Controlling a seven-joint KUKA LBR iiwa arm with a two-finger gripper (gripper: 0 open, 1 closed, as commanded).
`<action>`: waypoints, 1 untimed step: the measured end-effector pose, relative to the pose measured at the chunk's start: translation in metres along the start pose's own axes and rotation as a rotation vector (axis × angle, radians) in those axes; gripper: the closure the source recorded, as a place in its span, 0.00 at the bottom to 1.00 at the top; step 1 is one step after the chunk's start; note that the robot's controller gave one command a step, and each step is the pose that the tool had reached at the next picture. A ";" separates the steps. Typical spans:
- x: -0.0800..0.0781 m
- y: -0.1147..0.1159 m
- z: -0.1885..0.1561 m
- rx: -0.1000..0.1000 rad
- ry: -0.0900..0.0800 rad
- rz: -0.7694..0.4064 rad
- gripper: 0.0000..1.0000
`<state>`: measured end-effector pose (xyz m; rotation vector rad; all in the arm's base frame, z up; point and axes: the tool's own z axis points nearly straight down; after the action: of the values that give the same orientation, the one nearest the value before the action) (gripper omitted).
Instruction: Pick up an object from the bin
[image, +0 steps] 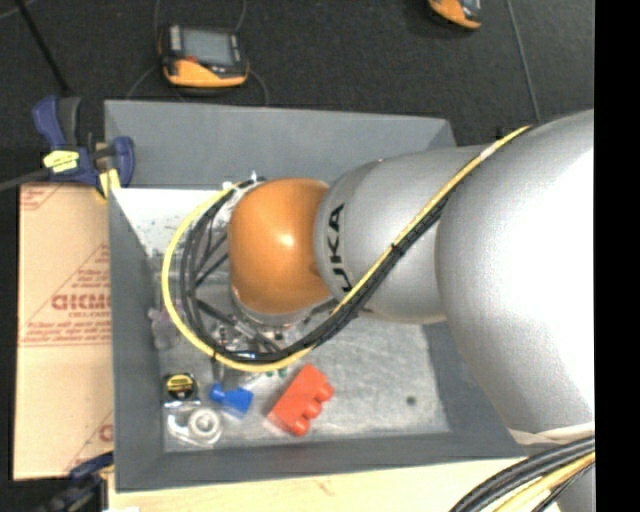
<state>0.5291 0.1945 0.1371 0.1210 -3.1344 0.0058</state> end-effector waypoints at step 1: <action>-0.002 0.002 -0.005 -0.005 -0.008 0.003 0.00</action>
Offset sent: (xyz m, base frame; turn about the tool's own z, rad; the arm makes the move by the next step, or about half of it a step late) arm 0.0000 0.0000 0.0000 0.0000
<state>0.5309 0.1962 0.1421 0.1169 -3.1421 -0.0024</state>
